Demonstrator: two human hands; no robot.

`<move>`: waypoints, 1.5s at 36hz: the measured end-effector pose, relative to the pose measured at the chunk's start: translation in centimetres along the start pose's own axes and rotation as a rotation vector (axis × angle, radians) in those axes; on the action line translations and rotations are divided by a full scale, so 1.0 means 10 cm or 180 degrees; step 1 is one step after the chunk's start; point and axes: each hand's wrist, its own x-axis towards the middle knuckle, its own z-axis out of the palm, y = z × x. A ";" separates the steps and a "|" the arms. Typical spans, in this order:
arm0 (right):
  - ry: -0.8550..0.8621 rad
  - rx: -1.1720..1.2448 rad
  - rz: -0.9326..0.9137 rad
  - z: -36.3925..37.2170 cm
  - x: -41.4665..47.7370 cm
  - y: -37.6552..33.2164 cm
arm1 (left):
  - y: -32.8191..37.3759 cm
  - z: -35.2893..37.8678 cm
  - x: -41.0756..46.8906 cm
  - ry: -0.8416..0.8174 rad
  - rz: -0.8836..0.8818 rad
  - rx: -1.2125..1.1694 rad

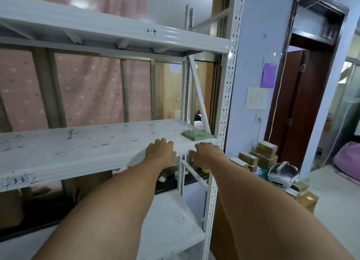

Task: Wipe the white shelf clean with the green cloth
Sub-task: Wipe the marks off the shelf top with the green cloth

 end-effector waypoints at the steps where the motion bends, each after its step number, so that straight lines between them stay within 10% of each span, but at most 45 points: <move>1: 0.0119 0.0035 -0.0021 0.01 0.07 0.01 | 0.01 0.02 0.03 0.0020 -0.0018 0.0062; 22: -0.0040 0.0526 -0.0700 0.10 1.59 0.56 | -0.08 0.55 0.40 0.1312 -0.0338 -0.0415; 39: -0.0181 0.0834 -0.0364 0.02 1.83 0.62 | 0.18 0.44 0.80 0.1232 -0.0110 -0.0250; 54: -0.0509 0.0613 -0.0461 0.41 2.11 0.42 | -0.50 0.94 0.32 0.3056 0.0299 0.0129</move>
